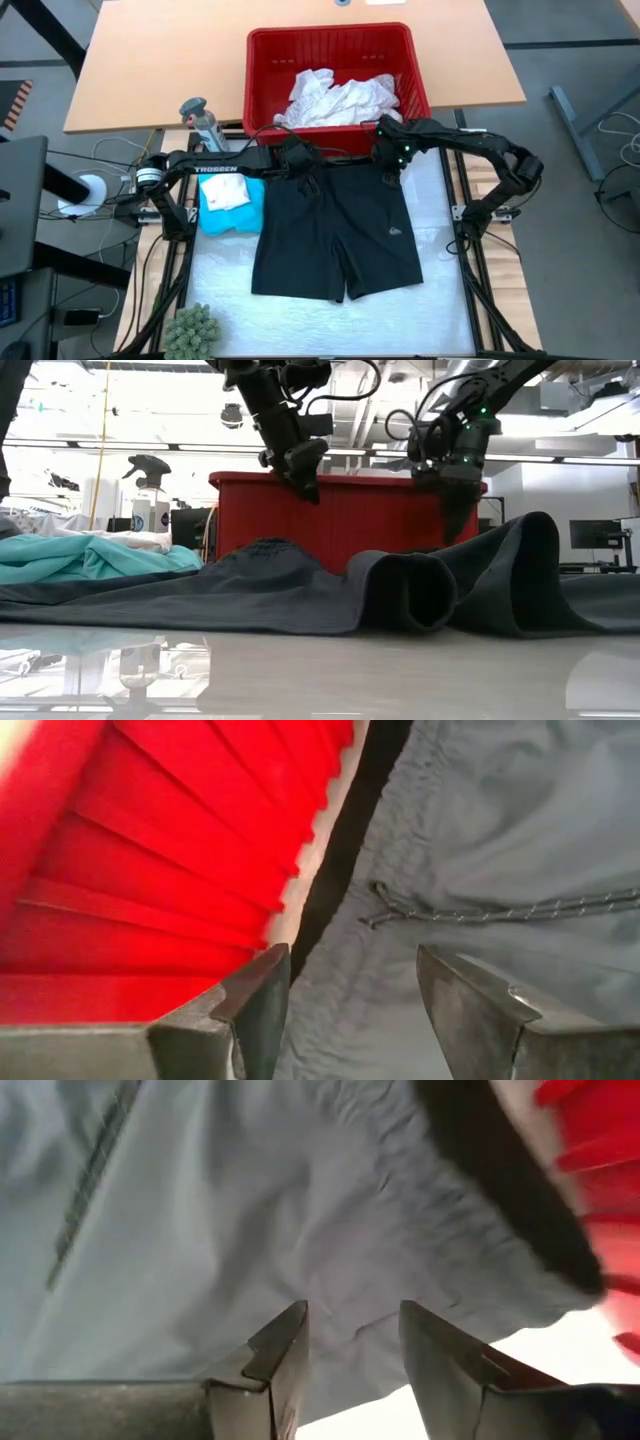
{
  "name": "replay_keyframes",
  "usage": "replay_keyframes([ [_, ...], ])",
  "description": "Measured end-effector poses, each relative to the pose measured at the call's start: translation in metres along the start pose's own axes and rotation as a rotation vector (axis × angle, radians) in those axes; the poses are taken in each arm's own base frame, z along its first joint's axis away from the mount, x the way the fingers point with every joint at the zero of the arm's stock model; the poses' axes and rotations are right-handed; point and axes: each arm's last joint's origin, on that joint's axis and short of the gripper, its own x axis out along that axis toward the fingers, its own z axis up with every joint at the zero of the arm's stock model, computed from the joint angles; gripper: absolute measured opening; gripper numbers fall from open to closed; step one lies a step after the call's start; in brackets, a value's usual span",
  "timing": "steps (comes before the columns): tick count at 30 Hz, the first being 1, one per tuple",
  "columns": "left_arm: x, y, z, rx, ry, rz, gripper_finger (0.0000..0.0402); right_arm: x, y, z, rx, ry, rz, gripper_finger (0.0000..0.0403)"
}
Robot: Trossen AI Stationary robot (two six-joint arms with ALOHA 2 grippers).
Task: Fold laundry
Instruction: Fold the black shorts
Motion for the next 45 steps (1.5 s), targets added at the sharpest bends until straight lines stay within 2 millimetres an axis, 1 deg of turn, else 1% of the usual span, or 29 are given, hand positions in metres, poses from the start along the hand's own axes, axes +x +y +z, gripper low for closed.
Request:
replay_keyframes([
  [4, 0.000, 0.001, 0.000, 0.008, 0.001, 0.004, 0.0208, 0.001, 0.007, -0.006, -0.014, 0.095, 0.065, 0.0181],
  [7, 0.000, 0.001, -0.001, -0.022, 0.014, -0.005, 0.0208, -0.008, 0.017, -0.010, -0.007, 0.104, 0.104, 0.0181],
  [9, -0.001, -0.002, -0.004, -0.023, 0.036, -0.077, 0.0208, -0.014, 0.026, -0.011, -0.010, 0.094, 0.125, 0.0181],
  [11, -0.003, -0.008, -0.006, -0.024, 0.064, -0.192, 0.0208, -0.020, 0.037, -0.011, -0.013, 0.056, 0.178, 0.0181],
  [13, -0.007, -0.018, -0.009, -0.032, 0.100, -0.301, 0.0208, -0.026, 0.051, -0.009, -0.035, 0.019, 0.220, 0.0180],
  [15, -0.012, -0.032, -0.011, -0.004, 0.109, -0.367, 0.0208, -0.027, 0.064, -0.006, -0.055, -0.026, 0.227, 0.0178],
  [17, -0.015, -0.050, -0.016, 0.011, 0.094, -0.376, 0.0208, -0.021, 0.077, -0.004, -0.082, -0.066, 0.230, 0.0176],
  [19, -0.019, -0.066, -0.025, 0.013, 0.094, -0.356, 0.0208, -0.010, 0.087, -0.004, -0.096, -0.087, 0.211, 0.0173],
  [21, -0.023, -0.079, -0.035, 0.023, 0.108, -0.305, 0.0208, 0.000, 0.094, -0.005, -0.129, -0.102, 0.140, 0.0166],
  [23, -0.022, -0.089, -0.049, 0.042, 0.113, -0.236, 0.0208, 0.009, 0.094, -0.006, -0.137, -0.135, 0.023, 0.0156],
  [25, -0.017, -0.097, -0.065, 0.042, 0.129, -0.186, 0.0208, 0.015, 0.090, -0.005, -0.109, -0.172, -0.052, 0.0143],
  [28, -0.007, -0.105, -0.084, -0.039, 0.115, -0.198, 0.0208, 0.020, 0.083, -0.007, -0.043, -0.187, -0.071, 0.0120],
  [32, 0.000, -0.109, -0.110, -0.132, 0.183, -0.188, 0.0208, 0.035, 0.078, -0.019, 0.032, -0.156, -0.079, 0.0073],
  [35, 0.000, -0.113, -0.119, -0.177, 0.220, -0.184, 0.0208, 0.048, 0.079, -0.031, 0.068, -0.132, -0.074, 0.0035],
  [37, -0.003, -0.118, -0.124, -0.188, 0.233, -0.191, 0.0208, 0.056, 0.081, -0.038, 0.092, -0.128, -0.069, 0.0017],
  [39, -0.004, -0.125, -0.130, -0.208, 0.251, -0.211, 0.0208, 0.063, 0.082, -0.045, 0.114, -0.099, -0.066, 0.0015],
  [43, -0.010, -0.140, -0.143, -0.227, 0.291, -0.250, 0.0208, 0.072, 0.085, -0.058, 0.154, -0.049, -0.073, 0.0035],
  [45, -0.015, -0.148, -0.150, -0.248, 0.301, -0.250, 0.0208, 0.075, 0.087, -0.064, 0.167, -0.016, -0.079, 0.0038],
])
